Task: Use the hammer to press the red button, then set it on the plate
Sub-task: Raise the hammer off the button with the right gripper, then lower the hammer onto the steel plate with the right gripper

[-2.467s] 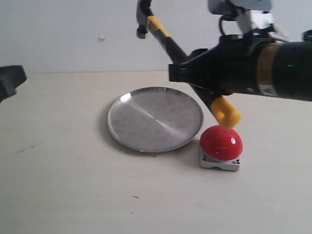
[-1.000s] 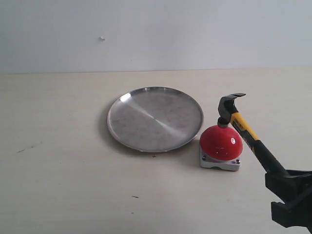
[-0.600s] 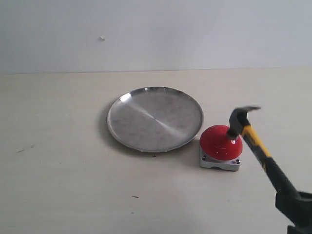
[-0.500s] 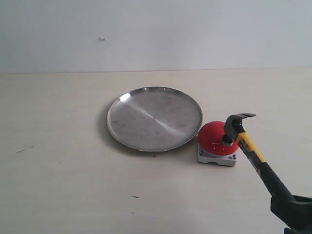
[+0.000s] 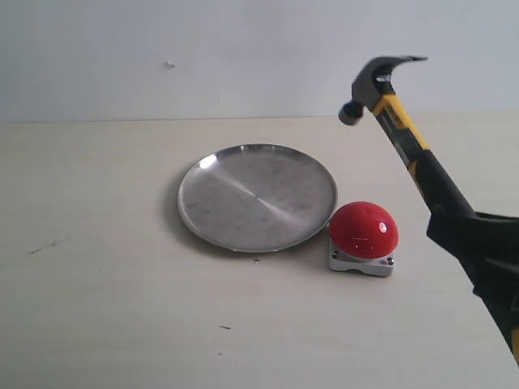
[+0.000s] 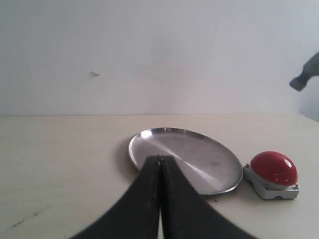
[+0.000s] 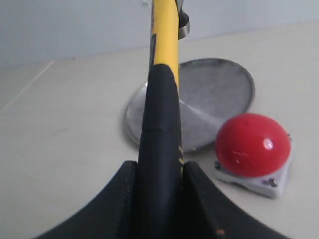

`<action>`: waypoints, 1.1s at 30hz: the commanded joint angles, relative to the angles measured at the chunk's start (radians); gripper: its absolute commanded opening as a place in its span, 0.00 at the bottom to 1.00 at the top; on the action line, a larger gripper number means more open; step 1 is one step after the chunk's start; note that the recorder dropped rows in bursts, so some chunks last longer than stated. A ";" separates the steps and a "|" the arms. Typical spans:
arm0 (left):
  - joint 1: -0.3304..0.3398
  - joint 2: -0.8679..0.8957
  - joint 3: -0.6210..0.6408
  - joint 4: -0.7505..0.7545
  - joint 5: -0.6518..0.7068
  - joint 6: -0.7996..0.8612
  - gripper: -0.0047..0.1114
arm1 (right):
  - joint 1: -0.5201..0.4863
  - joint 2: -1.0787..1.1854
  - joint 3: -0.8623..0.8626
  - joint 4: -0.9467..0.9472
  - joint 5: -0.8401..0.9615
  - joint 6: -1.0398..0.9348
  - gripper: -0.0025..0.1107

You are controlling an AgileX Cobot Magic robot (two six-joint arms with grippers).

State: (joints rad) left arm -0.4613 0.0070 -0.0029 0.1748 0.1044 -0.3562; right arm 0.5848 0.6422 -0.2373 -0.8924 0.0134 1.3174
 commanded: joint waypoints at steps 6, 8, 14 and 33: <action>0.002 -0.007 0.003 -0.007 -0.003 -0.006 0.04 | -0.003 0.397 -0.236 0.222 -0.426 -0.136 0.02; 0.002 -0.007 0.003 -0.007 -0.003 -0.006 0.04 | -0.003 0.549 -0.269 0.490 -0.574 -0.294 0.02; 0.002 -0.007 0.003 -0.007 -0.003 -0.006 0.04 | 0.019 0.919 -0.356 0.797 -0.803 -0.450 0.02; 0.002 -0.007 0.003 -0.007 -0.001 -0.007 0.04 | 0.241 1.436 -0.882 1.658 -0.683 -1.047 0.02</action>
State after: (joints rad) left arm -0.4613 0.0070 -0.0029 0.1748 0.1044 -0.3562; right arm 0.8239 2.0668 -1.0634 0.7559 -0.6253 0.3668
